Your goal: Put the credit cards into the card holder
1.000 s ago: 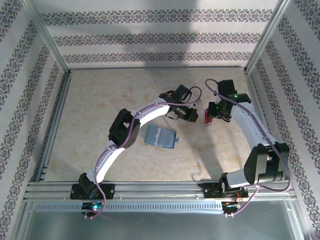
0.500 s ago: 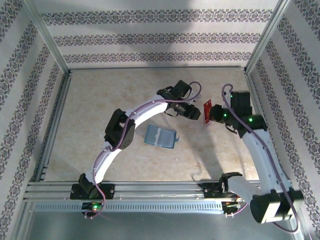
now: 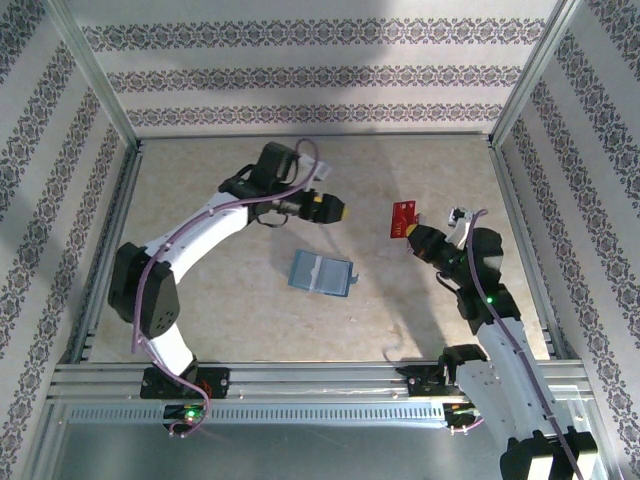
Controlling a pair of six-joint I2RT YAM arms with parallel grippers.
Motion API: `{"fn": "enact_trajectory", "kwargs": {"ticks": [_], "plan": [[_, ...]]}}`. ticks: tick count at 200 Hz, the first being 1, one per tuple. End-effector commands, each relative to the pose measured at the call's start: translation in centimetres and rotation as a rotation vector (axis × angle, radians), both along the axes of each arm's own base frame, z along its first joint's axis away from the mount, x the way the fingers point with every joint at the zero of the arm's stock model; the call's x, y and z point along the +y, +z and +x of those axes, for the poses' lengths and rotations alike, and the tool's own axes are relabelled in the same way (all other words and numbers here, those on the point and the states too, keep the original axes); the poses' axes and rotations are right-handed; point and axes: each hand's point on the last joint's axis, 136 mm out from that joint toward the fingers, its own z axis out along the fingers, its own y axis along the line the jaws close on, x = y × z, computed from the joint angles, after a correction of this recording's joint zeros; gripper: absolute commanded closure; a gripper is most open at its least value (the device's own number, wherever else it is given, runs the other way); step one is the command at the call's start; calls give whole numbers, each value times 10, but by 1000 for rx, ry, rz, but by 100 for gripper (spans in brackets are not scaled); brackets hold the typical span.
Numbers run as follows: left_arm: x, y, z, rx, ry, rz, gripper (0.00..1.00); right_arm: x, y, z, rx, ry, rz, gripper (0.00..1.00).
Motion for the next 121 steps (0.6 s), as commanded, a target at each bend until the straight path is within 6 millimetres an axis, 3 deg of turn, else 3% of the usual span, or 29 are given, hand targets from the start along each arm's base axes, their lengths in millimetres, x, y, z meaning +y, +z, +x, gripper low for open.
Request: {"fn": "enact_trajectory", "kwargs": {"ticks": [1, 10, 13, 23, 48, 68, 92, 121], "plan": [[10, 25, 3, -14, -12, -220, 24, 12, 23, 1, -130, 25, 140, 100], [18, 29, 7, 1, 11, -302, 24, 13, 27, 2, -161, 19, 183, 100], [21, 33, 8, -11, 17, -334, 24, 14, 16, 1, -144, 16, 194, 100], [28, 45, 10, -44, 25, -431, 24, 16, 14, 2, -151, 14, 233, 100], [31, 67, -5, -142, -42, -538, 21, 28, 17, -1, -177, 42, 289, 100], [29, 61, -2, -117, -23, -538, 21, 37, 16, -2, -191, 48, 308, 100], [21, 46, 0, -68, 0, -519, 21, 48, 28, -5, -238, 68, 359, 100], [2, 41, -13, -59, -48, -523, 22, 64, 42, -9, -266, 118, 358, 100]]}}
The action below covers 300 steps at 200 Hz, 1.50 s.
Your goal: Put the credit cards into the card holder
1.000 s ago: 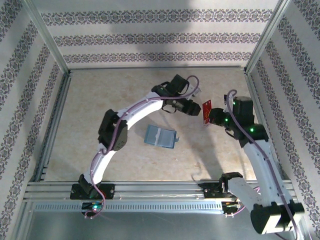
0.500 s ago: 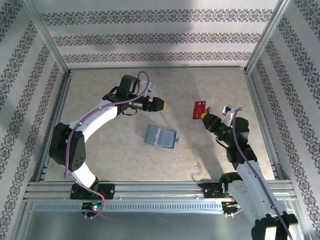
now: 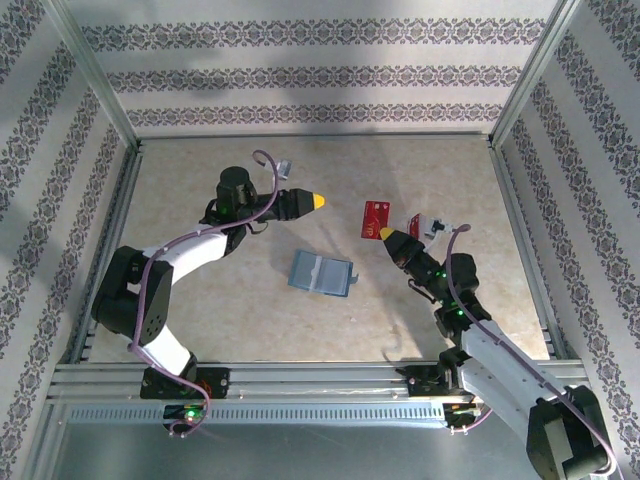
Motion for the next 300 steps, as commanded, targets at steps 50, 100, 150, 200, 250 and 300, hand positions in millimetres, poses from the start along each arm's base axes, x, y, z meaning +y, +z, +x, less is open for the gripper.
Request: {"fn": "enact_trajectory", "kwargs": {"ticks": [50, 100, 150, 200, 250, 300], "plan": [[-47, 19, -42, -79, -175, -84, 28, 31, 49, -7, -161, 54, 42, 100], [-57, 16, -48, -58, -199, -82, 41, 34, 54, -9, -175, 62, 44, 100], [-57, 27, -53, -85, -221, -102, 75, 39, 43, -5, -143, 74, 28, 100], [-58, 27, -51, -87, -219, -98, 100, 47, 39, -5, -130, 98, 27, 100], [-52, 27, -53, -102, -244, -63, 100, 50, 40, -15, -102, 207, -61, 41], [-30, 20, -62, -142, -297, -3, 100, 33, 53, -27, -120, 305, -142, 35]]}}
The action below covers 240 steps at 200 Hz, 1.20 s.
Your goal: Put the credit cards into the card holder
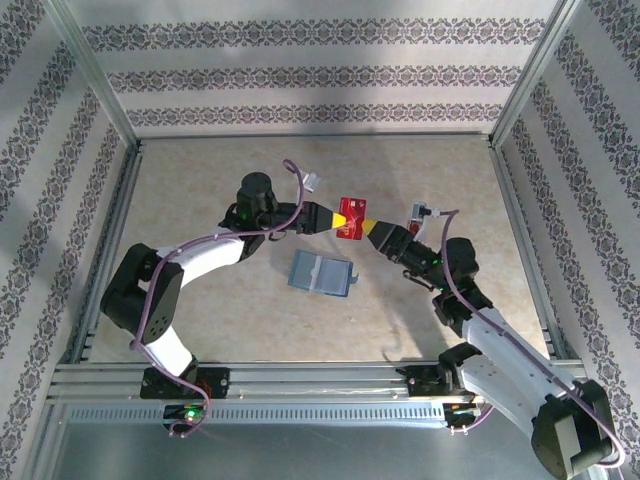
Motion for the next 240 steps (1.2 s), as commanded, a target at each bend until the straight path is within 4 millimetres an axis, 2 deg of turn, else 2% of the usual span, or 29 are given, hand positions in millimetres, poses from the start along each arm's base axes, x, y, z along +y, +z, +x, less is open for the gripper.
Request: {"fn": "enact_trajectory", "kwargs": {"ticks": [1, 22, 52, 121, 184, 240], "plan": [[14, 8, -13, -89, -59, 18, 100, 4, 6, -15, -23, 114, -68, 35], [16, -3, -18, -64, -82, 59, 100, 10, 2, -18, -20, 181, -130, 38], [18, 3, -29, -99, -125, 23, 100, 14, -5, -14, -21, 208, -172, 44], [17, -3, -25, -79, -104, 18, 100, 28, -9, -10, -38, 250, -200, 59], [12, 0, -31, -89, -123, 11, 100, 39, -11, -9, -39, 263, -208, 73], [10, -1, -31, -79, -129, 13, 100, 45, -10, -8, -43, 271, -192, 79]]}}
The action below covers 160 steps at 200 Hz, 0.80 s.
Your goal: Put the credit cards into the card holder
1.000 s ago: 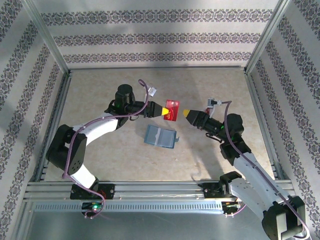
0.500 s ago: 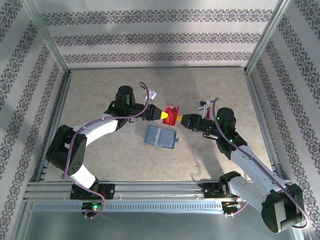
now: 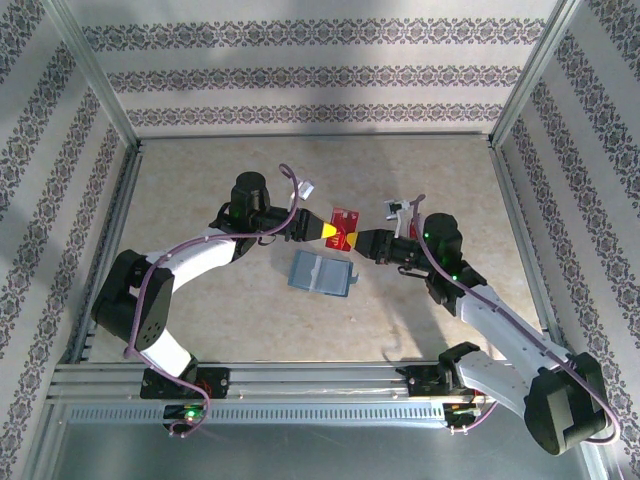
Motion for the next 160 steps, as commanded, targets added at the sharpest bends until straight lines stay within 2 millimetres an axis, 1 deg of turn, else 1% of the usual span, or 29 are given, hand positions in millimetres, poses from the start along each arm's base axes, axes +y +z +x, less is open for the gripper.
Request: {"fn": "enact_trajectory", "kwargs": {"ticks": [1, 19, 38, 50, 56, 61, 65, 78, 82, 89, 98, 118, 132, 139, 144, 151, 160], "plan": [[-3, 9, -9, -47, -36, -26, 100, 4, 22, 2, -80, 2, 28, 79], [-3, 7, -10, -43, -33, -23, 100, 2, 26, 1, -94, -4, 29, 80], [-4, 6, -11, -51, -38, -23, 100, -1, 26, 4, -95, -15, 20, 84], [-4, 6, -10, -45, -40, -21, 100, -3, 26, 5, -90, -21, 21, 92], [-4, 7, -10, -41, -37, -21, 100, -3, 26, 5, -93, -25, 21, 100], [-4, 6, -9, -42, -34, -21, 99, -4, 24, 5, -92, -26, 18, 100], [-5, 6, -9, -45, -34, -22, 97, -4, 23, 5, -90, -28, 15, 100], [-4, 9, -9, -65, -38, -26, 74, -5, 16, 5, -77, -31, 4, 100], [-3, 10, -9, -70, -40, -26, 69, -6, 14, 6, -69, -33, 0, 100], [0, 13, -8, -76, -43, -26, 64, -7, 10, 5, -58, -38, -5, 100], [7, 15, -2, -73, -28, -20, 62, -9, 6, 4, -45, -45, -12, 100], [30, 20, 17, -41, 44, 3, 63, -15, -10, 1, -8, -76, -42, 100], [48, 19, 26, -9, 85, 33, 70, -18, -23, 0, 34, -91, -68, 100], [56, 13, 26, 33, 106, 73, 72, -20, -32, 0, 65, -101, -84, 100], [61, 10, 26, 22, 123, 104, 72, -22, -39, 0, 88, -117, -97, 100], [68, -4, 20, 58, 144, 191, 74, -23, -46, 0, 116, -130, -108, 100], [77, -21, 13, 43, 163, 315, 79, -23, -57, 0, 150, -143, -119, 100]]}}
